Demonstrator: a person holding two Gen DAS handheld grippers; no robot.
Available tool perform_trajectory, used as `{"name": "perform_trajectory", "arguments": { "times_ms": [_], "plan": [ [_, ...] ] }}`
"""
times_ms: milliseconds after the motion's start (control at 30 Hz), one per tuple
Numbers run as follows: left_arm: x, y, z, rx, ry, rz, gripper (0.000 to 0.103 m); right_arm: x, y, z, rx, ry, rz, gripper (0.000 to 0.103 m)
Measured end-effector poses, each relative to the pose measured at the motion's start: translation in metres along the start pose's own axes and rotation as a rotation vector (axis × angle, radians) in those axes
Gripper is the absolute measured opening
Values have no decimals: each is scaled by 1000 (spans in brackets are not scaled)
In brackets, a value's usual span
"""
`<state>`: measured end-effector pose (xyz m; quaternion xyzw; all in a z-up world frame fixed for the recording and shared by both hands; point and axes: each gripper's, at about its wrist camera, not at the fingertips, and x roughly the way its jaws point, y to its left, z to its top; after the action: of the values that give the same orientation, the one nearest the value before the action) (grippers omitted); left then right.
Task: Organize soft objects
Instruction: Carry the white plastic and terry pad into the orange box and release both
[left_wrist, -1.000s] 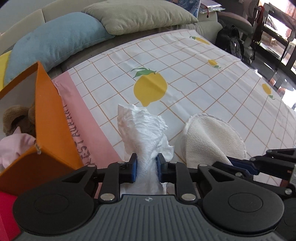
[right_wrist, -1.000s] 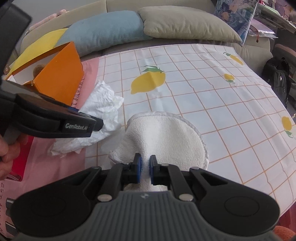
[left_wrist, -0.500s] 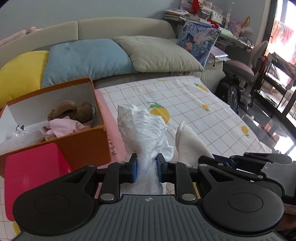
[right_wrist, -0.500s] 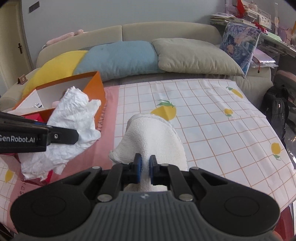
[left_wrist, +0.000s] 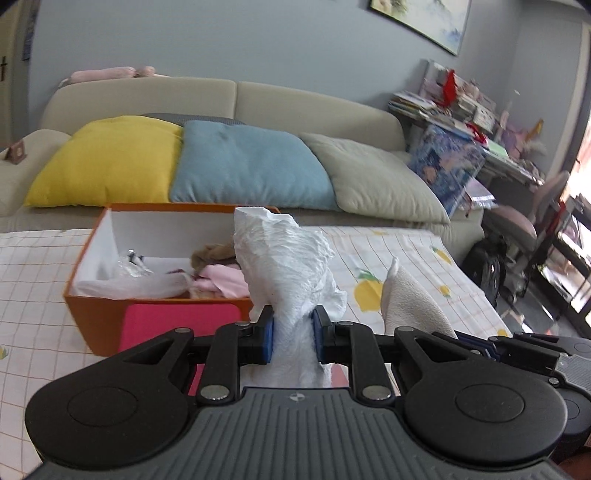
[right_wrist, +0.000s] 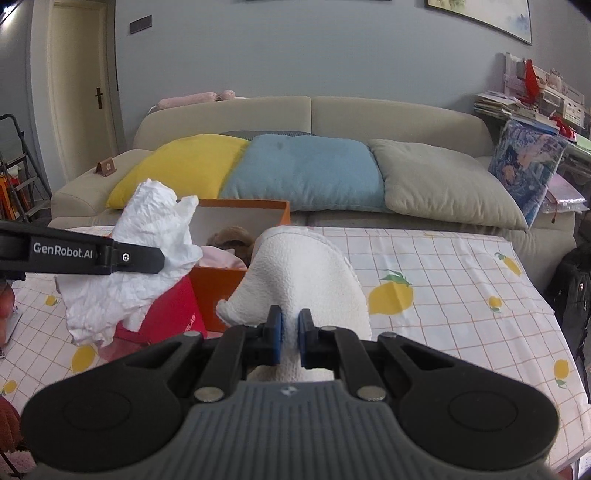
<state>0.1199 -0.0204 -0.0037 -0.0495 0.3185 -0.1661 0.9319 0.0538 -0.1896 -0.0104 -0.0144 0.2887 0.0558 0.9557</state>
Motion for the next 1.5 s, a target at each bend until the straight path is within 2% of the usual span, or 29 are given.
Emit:
{"name": "perform_trajectory", "arguments": {
  "times_ms": [333,700,900,1233,1333,1500],
  "plan": [
    [-15,42,22,-51,-94,60,23,7,40,44,-102,-91,61,6],
    [5,74,50,-31,-121,118,23,52,74,93,-214,-130,118,6],
    [24,95,56,-26,-96,138,23,86,85,107,-259,-117,132,6],
    [66,144,67,-98,-23,174,23,161,74,120,-180,4,157,6],
    [82,146,66,-74,19,176,23,184,73,117,-160,66,166,7],
    [117,147,62,-25,113,181,23,213,85,112,-185,113,183,7]
  ]
}}
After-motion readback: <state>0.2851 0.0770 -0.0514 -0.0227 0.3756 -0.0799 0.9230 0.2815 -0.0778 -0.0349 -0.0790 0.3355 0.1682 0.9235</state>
